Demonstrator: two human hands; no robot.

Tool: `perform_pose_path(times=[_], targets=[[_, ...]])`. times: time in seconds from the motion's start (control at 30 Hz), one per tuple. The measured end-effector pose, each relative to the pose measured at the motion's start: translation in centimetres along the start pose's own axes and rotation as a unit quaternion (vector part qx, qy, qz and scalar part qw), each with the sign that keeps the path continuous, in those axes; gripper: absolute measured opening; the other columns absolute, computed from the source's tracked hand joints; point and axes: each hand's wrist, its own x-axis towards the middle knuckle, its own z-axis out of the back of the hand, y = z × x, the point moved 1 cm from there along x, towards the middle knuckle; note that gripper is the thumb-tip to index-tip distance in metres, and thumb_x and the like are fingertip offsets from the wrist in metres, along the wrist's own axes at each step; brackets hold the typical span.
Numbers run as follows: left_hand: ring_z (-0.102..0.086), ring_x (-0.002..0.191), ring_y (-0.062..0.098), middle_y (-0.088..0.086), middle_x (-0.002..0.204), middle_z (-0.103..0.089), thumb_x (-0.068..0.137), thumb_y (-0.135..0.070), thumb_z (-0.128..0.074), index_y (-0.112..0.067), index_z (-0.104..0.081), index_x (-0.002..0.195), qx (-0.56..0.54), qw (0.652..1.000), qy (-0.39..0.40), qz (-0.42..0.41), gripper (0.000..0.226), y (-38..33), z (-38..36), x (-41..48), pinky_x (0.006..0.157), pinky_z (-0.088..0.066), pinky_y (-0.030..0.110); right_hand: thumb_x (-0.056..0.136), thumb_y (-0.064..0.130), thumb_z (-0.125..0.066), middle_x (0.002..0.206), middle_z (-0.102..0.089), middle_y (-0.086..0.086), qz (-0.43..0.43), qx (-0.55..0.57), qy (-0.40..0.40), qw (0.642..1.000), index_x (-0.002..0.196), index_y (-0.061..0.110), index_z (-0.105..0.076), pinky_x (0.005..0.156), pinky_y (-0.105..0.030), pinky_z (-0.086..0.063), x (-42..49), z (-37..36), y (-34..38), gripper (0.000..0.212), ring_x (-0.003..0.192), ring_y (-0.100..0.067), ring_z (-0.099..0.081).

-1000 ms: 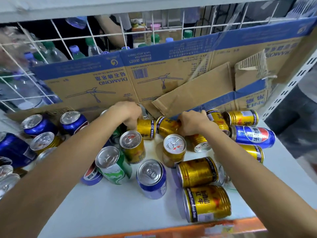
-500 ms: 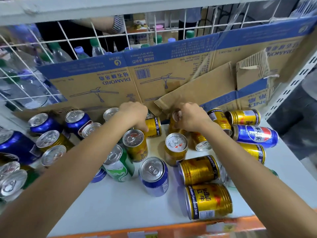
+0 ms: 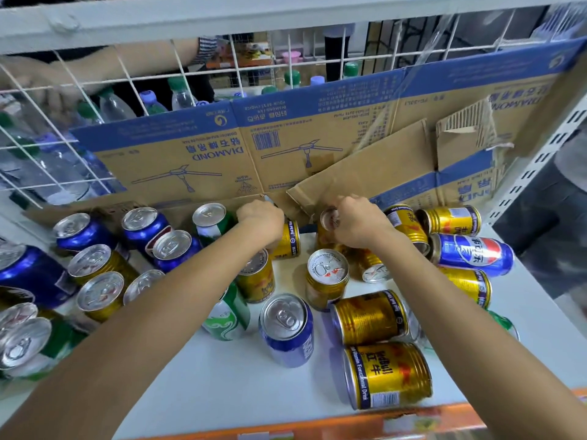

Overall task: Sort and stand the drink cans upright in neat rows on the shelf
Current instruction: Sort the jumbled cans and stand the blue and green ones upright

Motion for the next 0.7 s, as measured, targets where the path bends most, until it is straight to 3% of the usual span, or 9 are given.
perform_pose_path(times=[0.07, 0.13, 0.2, 0.27, 0.37, 0.53, 0.7], targets=[[-0.057, 0.098, 0.027, 0.009, 0.111, -0.058, 0.069, -0.038, -0.081, -0.012, -0.059, 0.111, -0.031, 0.999, -0.012, -0.031, 0.053, 0.6, 0.1, -0.1, 0.07, -0.046, 0.033, 0.083, 0.024, -0.066, 0.123, -0.052, -0.015, 0.001, 0.008, 0.004, 1.0, 0.128, 0.01, -0.047, 0.088, -0.039, -0.043, 0.2, -0.4, 0.1, 0.051, 0.113, -0.034, -0.05], [-0.052, 0.085, 0.025, 0.009, 0.101, -0.058, 0.063, -0.046, -0.081, -0.014, -0.053, 0.083, -0.061, 0.997, -0.031, -0.046, 0.046, 1.1, 0.2, -0.3, 0.07, -0.048, 0.034, 0.08, 0.029, -0.071, 0.124, -0.051, -0.015, -0.005, 0.014, 0.01, 1.0, 0.129, 0.009, -0.045, 0.091, -0.04, -0.042, 0.5, -0.7, 0.0, 0.059, 0.115, -0.035, -0.048], [-0.051, 0.085, 0.026, 0.01, 0.1, -0.057, 0.064, -0.048, -0.079, -0.014, -0.047, 0.073, -0.09, 0.994, -0.047, -0.044, 0.047, 1.3, 0.6, -0.7, 0.069, -0.045, 0.033, 0.076, 0.034, -0.075, 0.124, -0.051, -0.015, -0.009, 0.016, 0.017, 1.0, 0.129, 0.01, -0.046, 0.091, -0.04, -0.042, 0.7, -0.9, -0.1, 0.065, 0.115, -0.035, -0.049], [-0.053, 0.098, 0.032, 0.013, 0.112, -0.054, 0.068, -0.048, -0.077, -0.01, -0.057, 0.094, -0.115, 0.991, -0.064, -0.04, 0.05, 1.3, 0.9, -1.1, 0.074, -0.042, 0.035, 0.073, 0.039, -0.077, 0.123, -0.052, -0.014, -0.01, 0.028, 0.023, 0.999, 0.128, 0.011, -0.046, 0.09, -0.039, -0.042, 0.8, -0.9, -0.3, 0.069, 0.114, -0.033, -0.049], [-0.051, 0.113, 0.037, 0.016, 0.125, -0.048, 0.07, -0.047, -0.076, -0.014, -0.048, 0.127, -0.134, 0.986, -0.091, -0.036, 0.072, 1.4, 1.2, -1.6, 0.088, -0.046, 0.041, 0.076, 0.041, -0.075, 0.127, -0.05, -0.015, -0.005, 0.049, 0.04, 0.998, 0.131, 0.011, -0.043, 0.093, -0.038, -0.041, 0.7, -1.1, -0.7, 0.07, 0.116, -0.033, -0.048], [-0.053, 0.111, 0.036, 0.012, 0.121, -0.051, 0.077, -0.041, -0.073, -0.016, -0.053, 0.125, -0.085, 0.989, -0.118, -0.024, 0.058, 1.3, 0.4, -2.1, 0.084, -0.048, 0.043, 0.082, 0.038, -0.07, 0.13, -0.05, -0.014, 0.008, 0.083, 0.034, 0.996, 0.135, 0.012, -0.04, 0.094, -0.032, -0.039, 0.0, -0.5, -1.5, 0.066, 0.119, -0.03, -0.047], [-0.058, 0.099, 0.031, 0.011, 0.111, -0.06, 0.089, -0.036, -0.06, -0.013, -0.056, 0.117, -0.05, 0.984, -0.172, -0.018, 0.036, 0.4, 2.3, -3.5, 0.065, -0.041, 0.035, 0.086, 0.035, -0.065, 0.13, -0.053, -0.011, 0.005, 0.076, -0.018, 0.997, 0.131, 0.014, -0.049, 0.097, -0.033, -0.039, -0.7, 1.6, -3.8, 0.052, 0.121, -0.027, -0.047]])
